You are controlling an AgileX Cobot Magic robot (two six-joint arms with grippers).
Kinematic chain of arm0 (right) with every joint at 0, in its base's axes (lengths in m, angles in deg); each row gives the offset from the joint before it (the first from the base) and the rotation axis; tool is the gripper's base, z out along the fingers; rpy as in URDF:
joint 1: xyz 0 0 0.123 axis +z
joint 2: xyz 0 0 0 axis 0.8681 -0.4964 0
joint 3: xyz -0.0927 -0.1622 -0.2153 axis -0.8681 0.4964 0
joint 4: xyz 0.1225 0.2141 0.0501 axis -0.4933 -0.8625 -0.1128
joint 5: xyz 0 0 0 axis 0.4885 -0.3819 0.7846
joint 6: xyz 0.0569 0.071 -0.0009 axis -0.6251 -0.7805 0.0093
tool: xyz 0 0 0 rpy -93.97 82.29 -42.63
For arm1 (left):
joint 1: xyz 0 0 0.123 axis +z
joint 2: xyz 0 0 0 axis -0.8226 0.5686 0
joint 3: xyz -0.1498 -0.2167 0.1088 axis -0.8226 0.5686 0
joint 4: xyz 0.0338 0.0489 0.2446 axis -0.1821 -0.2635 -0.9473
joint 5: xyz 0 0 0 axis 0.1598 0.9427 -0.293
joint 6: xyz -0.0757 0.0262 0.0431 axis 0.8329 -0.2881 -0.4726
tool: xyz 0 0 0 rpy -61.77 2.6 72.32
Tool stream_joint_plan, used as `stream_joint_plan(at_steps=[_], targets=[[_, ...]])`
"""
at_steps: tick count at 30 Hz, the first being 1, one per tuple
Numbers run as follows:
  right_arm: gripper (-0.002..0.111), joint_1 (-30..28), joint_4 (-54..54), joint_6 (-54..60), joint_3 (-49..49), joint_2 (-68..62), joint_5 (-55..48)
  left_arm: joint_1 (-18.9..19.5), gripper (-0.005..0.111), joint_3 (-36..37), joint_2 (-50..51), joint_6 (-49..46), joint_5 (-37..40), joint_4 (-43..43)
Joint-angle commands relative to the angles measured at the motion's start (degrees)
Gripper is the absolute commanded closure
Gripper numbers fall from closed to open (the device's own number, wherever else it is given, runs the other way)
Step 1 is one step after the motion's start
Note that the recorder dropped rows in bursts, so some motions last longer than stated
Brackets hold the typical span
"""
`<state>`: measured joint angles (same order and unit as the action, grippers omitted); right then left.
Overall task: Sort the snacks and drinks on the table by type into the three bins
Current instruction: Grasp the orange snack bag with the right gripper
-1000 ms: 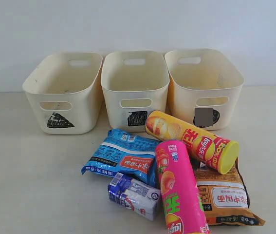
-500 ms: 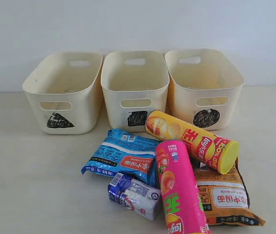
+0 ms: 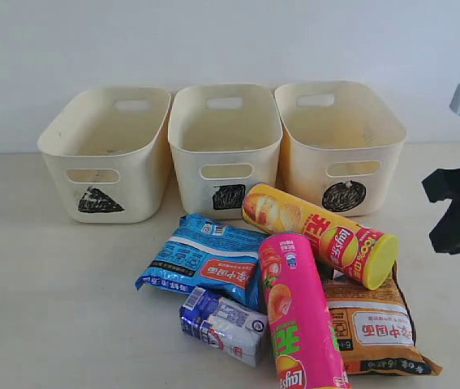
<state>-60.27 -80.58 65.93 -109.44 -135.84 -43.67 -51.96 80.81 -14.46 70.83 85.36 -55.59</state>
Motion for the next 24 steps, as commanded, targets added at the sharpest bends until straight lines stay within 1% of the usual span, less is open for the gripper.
stream_joint_plan(at_steps=[1,3,4,6,11,24], targets=[[0.07,-10.95,-14.87,13.23,0.8,-4.41,-5.17,0.1,0.103,0.17,-0.2,0.07,-0.68,0.47],[0.053,-14.42,-19.08,17.56,0.8,-6.99,-7.21,0.1,0.103,0.17,-0.2,0.07,-0.68,0.47],[0.047,-15.27,-20.09,18.67,0.8,-8.58,-7.55,0.1,0.103,0.17,-0.2,0.07,-0.68,0.47],[0.041,-15.55,-19.97,20.36,0.8,-11.61,-7.96,0.1,0.103,0.17,-0.2,0.07,-0.68,0.47],[0.041,-15.43,-22.82,28.09,0.8,-19.88,-11.9,0.1,0.103,0.17,-0.2,0.07,-0.68,0.47],[0.041,-15.43,-26.45,38.3,0.8,-33.77,-11.84,0.1,0.103,0.17,-0.2,0.07,-0.68,0.47]])
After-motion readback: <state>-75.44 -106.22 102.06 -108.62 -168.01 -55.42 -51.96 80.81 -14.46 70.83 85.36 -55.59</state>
